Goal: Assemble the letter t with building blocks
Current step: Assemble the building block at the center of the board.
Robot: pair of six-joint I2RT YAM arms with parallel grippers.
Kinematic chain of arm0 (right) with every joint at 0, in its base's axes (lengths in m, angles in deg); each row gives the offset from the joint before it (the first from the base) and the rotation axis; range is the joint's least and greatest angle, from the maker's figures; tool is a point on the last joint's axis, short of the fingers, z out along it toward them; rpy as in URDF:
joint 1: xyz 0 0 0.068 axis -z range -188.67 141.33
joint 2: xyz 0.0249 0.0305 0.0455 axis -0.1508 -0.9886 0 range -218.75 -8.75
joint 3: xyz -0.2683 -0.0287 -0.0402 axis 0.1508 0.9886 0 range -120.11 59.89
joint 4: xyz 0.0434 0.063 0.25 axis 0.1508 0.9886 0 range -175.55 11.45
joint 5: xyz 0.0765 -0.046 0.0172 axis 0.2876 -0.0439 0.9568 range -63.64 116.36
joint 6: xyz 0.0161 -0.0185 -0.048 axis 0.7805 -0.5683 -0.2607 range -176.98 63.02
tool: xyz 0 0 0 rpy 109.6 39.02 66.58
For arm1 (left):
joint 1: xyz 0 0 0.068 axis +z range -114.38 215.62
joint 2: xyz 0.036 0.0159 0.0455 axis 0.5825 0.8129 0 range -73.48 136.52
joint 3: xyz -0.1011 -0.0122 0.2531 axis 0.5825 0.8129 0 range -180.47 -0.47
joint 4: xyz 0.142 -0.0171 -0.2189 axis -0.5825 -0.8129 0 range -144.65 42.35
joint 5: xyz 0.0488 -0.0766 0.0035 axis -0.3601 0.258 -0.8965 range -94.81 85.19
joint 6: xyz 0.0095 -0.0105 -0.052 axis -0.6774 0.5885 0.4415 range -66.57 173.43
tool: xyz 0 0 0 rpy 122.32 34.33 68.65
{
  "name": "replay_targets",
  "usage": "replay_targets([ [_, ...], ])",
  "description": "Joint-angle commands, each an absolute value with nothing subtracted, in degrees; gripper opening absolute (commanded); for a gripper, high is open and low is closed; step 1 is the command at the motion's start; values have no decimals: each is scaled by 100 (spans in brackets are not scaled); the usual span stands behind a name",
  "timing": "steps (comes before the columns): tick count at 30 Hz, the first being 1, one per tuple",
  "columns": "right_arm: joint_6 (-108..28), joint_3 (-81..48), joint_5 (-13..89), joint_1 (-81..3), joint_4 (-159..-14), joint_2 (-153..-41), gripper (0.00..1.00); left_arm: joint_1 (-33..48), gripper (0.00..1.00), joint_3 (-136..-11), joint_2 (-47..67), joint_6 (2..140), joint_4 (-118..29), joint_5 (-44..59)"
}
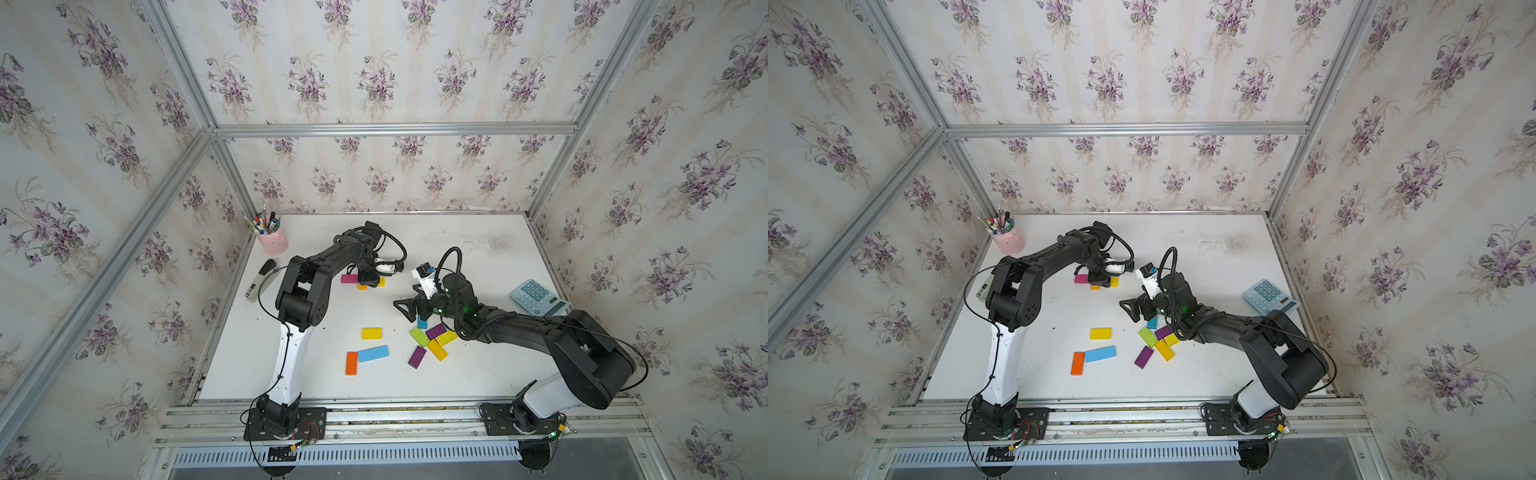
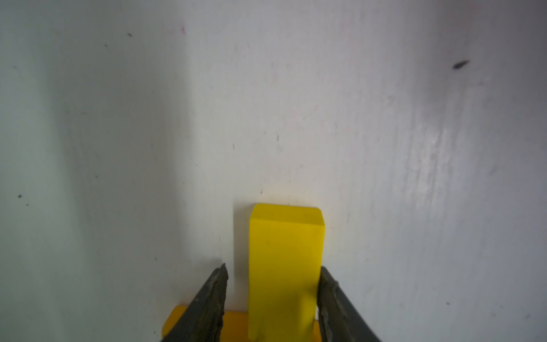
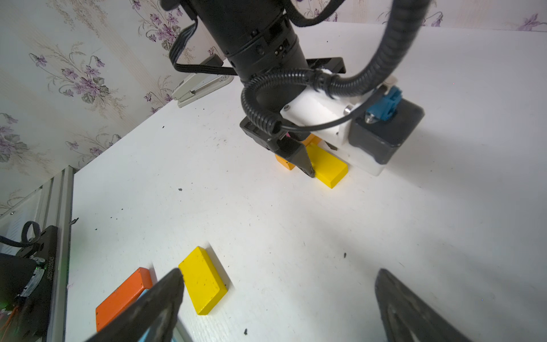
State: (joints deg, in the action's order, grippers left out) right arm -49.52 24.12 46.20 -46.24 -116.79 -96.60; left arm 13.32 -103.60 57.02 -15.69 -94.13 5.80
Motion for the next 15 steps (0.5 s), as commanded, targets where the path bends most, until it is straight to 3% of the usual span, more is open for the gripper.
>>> replay_targets([
  [1,-4995,2376,4644,-4629,-11668,-9659,100,1339,50,-10338,5833,-1592,-9362,425],
  [15,-5004,2368,4648,-4629,-11662,-9690,100,1348,52,-10320,5955,-1573,-9203,222],
])
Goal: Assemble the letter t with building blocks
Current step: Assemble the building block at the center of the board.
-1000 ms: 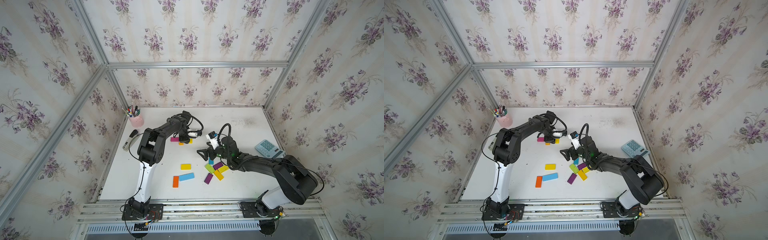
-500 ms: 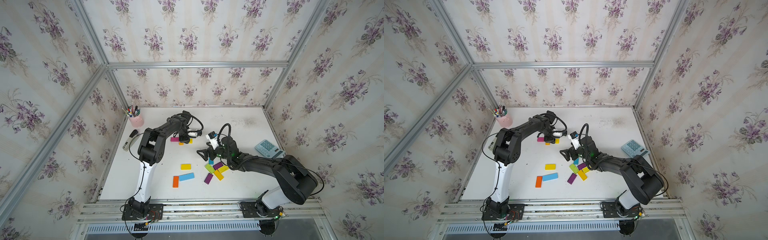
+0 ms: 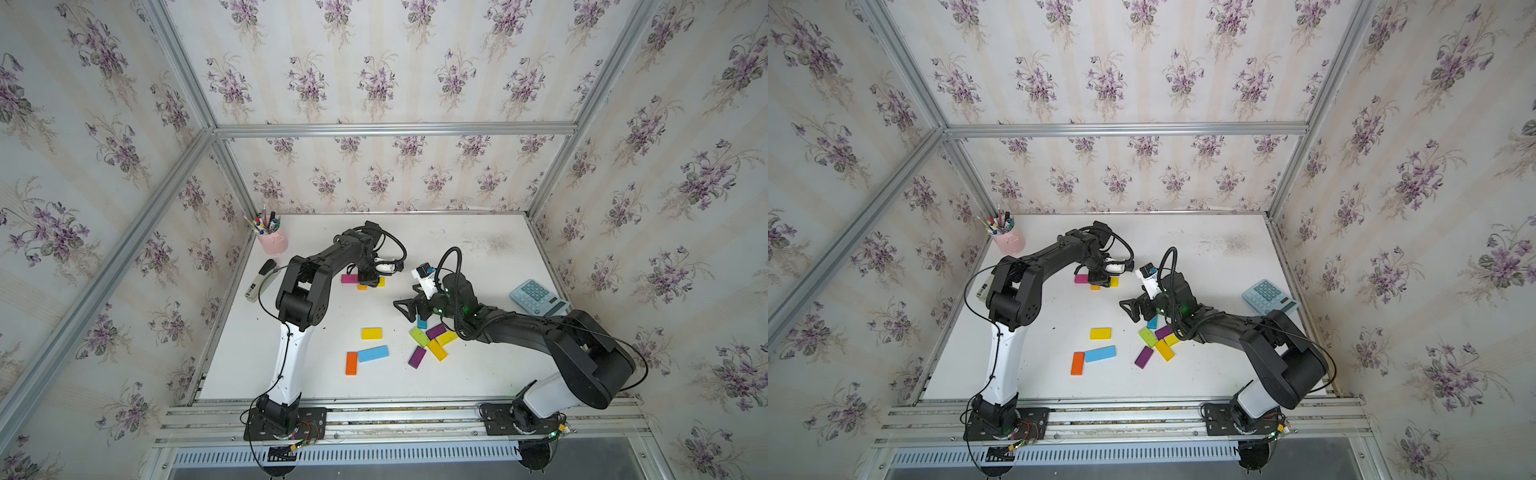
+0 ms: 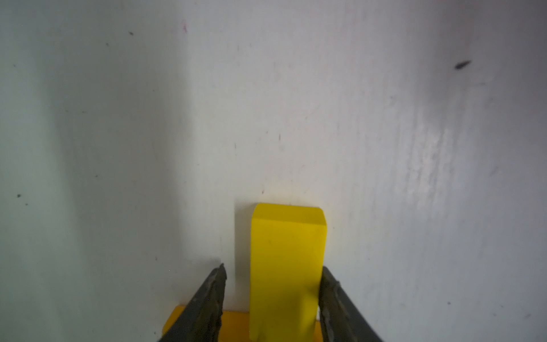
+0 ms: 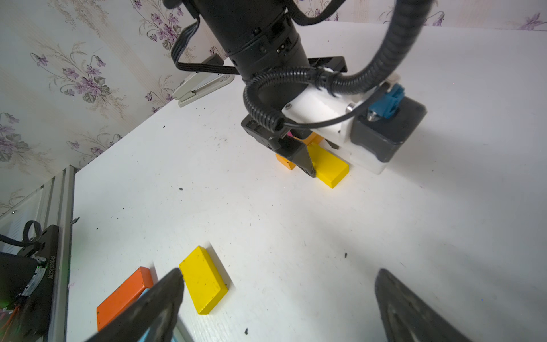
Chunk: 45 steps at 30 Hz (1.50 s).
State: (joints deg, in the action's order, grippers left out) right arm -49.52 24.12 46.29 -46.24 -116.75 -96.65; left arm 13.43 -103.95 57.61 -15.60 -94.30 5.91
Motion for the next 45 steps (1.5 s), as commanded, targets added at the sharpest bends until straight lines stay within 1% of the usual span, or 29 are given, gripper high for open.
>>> replay_targets([
  [1,-5004,2367,4645,-4629,-11660,-9690,100,1348,52,-10321,5969,-1579,-9195,217],
  [10,-5015,2359,4649,-4629,-11646,-9697,100,1350,53,-10450,6132,-1553,-9291,185],
  [20,-5022,2350,4651,-4627,-11633,-9694,100,1348,49,-10510,6145,-1510,-9478,334],
  [24,-5013,2341,4672,-4629,-11622,-9708,100,1326,53,-10392,6015,-1468,-9343,315],
  [28,-5005,2341,4692,-4629,-11624,-9699,100,1304,55,-10260,5798,-1479,-9218,379],
  [42,-5018,2334,4693,-4629,-11605,-9690,100,1277,54,-10198,5493,-1491,-9234,524],
  [43,-5013,2334,4701,-4629,-11597,-9697,100,1277,58,-10198,5493,-1503,-9238,506],
  [45,-5017,2325,4710,-4629,-11597,-9693,100,1269,59,-10189,5476,-1501,-9226,495],
])
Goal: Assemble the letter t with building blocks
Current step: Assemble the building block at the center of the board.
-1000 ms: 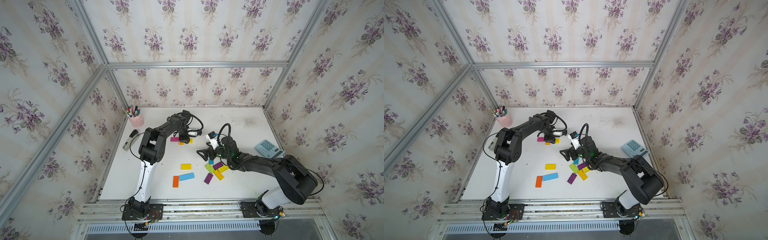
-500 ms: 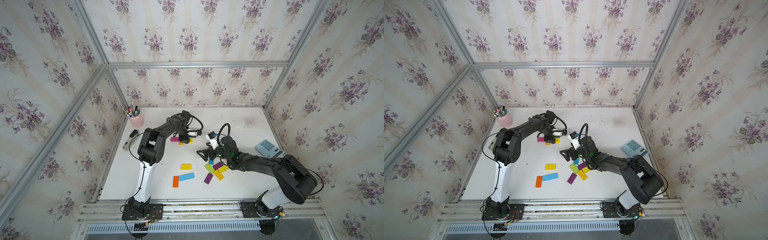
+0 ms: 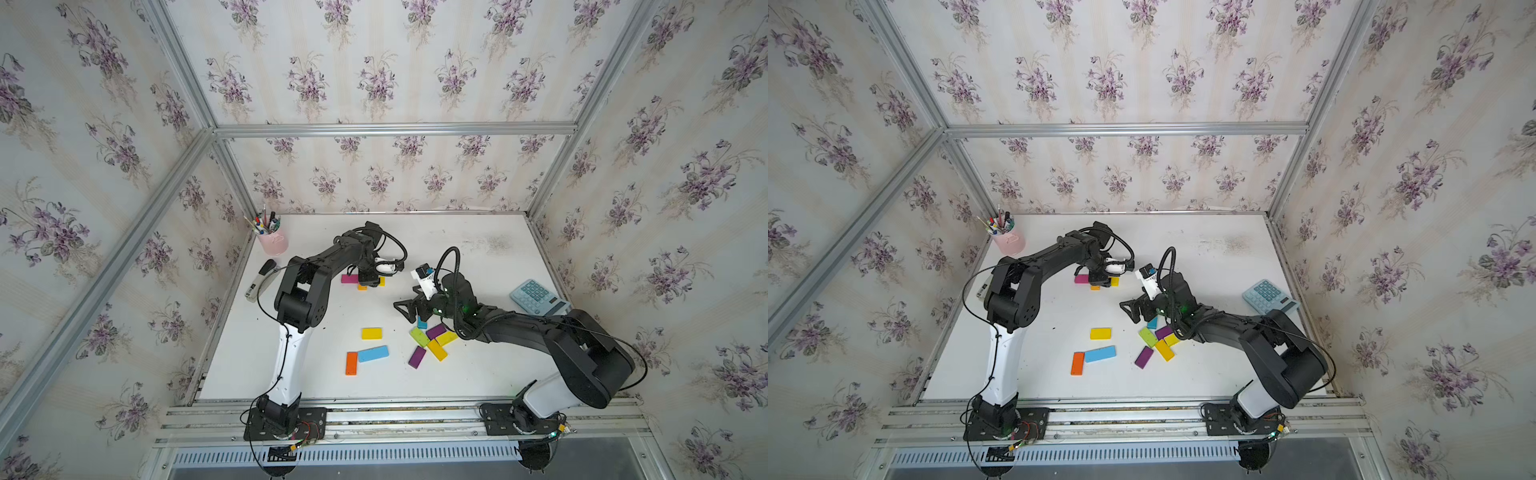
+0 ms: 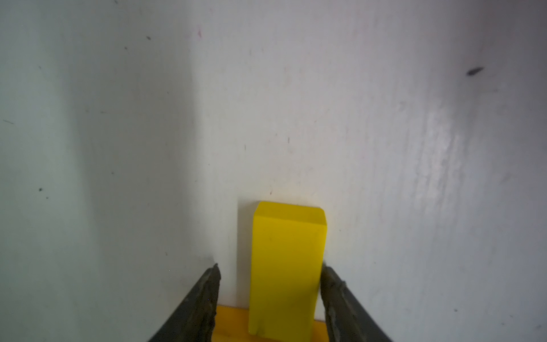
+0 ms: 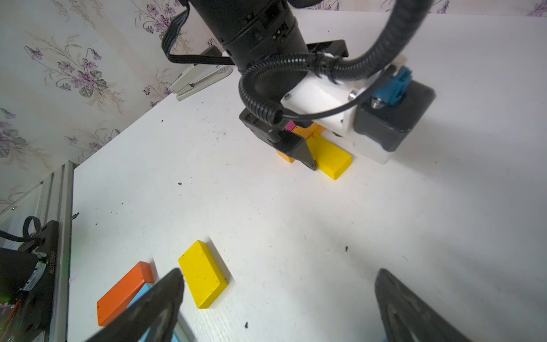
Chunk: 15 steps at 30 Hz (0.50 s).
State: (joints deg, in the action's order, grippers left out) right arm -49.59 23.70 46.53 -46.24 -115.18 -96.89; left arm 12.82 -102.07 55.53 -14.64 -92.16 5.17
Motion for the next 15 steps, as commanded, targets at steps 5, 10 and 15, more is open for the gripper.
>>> replay_targets([
  [5,-5016,2325,4718,-4627,-11598,-9703,100,1277,59,-10206,5440,-1542,-9159,425],
  [10,-5030,2316,4695,-4629,-11587,-9708,100,1277,59,-10268,5492,-1544,-9196,451],
  [15,-5024,2311,4710,-4628,-11587,-9733,100,1276,59,-10207,5491,-1542,-9104,381],
])
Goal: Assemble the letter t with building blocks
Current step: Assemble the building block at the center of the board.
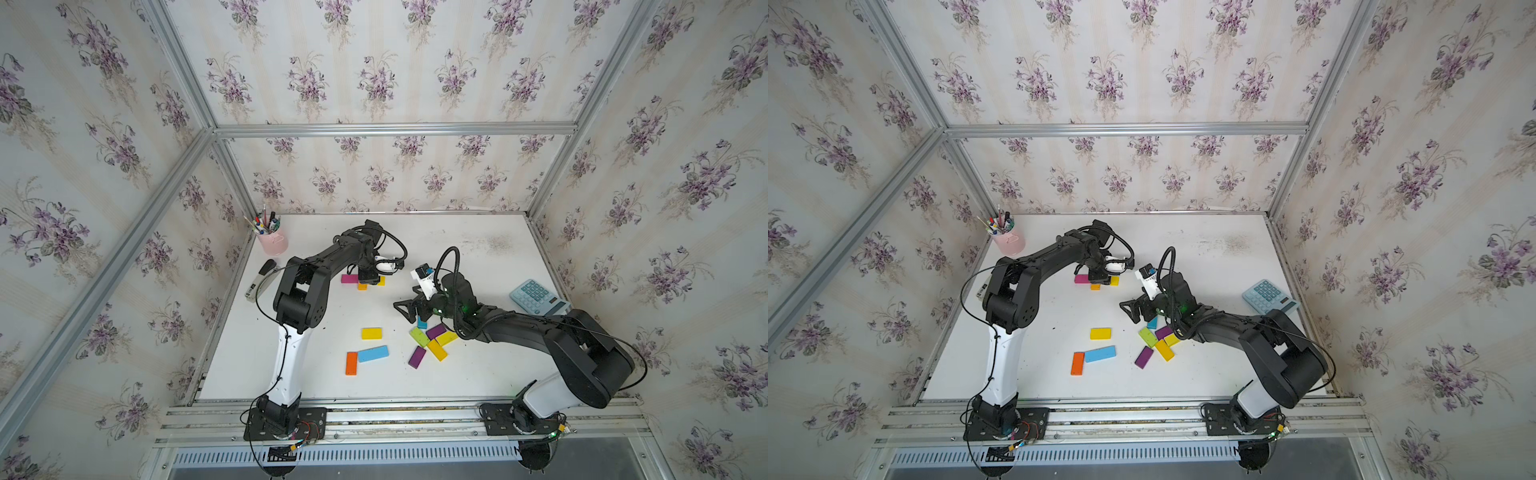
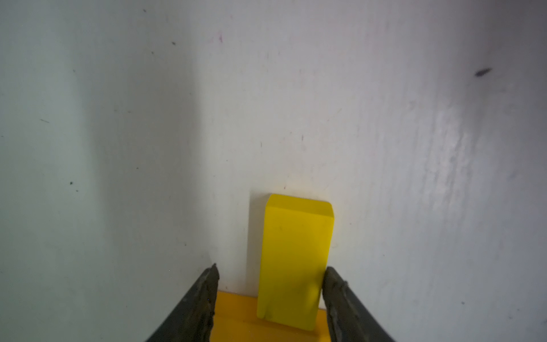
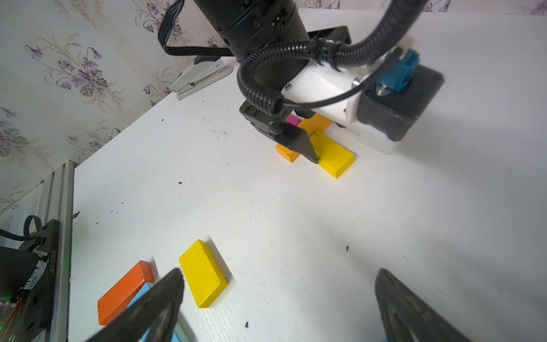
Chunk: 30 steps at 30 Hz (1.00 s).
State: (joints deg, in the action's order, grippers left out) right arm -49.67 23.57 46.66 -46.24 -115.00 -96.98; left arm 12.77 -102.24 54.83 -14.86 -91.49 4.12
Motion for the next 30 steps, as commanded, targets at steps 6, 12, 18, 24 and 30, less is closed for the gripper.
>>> replay_targets([
  [6,-5031,2306,4702,-4629,-11581,-9726,100,1279,59,-10263,5515,-1534,-9170,420],
  [12,-5022,2297,4720,-4629,-11587,-9764,100,1277,59,-10337,5196,-1414,-9578,943],
  [18,-4962,2090,4262,-4601,-11134,-9884,100,1268,59,-10410,4860,-1131,-9944,1095],
  [24,-4345,1415,3422,-4541,-10404,-10457,94,1668,59,-10304,4311,497,-9871,906],
  [30,-3933,270,2866,-4610,-9406,-11242,62,2422,100,-9264,3018,3014,-9183,1446],
])
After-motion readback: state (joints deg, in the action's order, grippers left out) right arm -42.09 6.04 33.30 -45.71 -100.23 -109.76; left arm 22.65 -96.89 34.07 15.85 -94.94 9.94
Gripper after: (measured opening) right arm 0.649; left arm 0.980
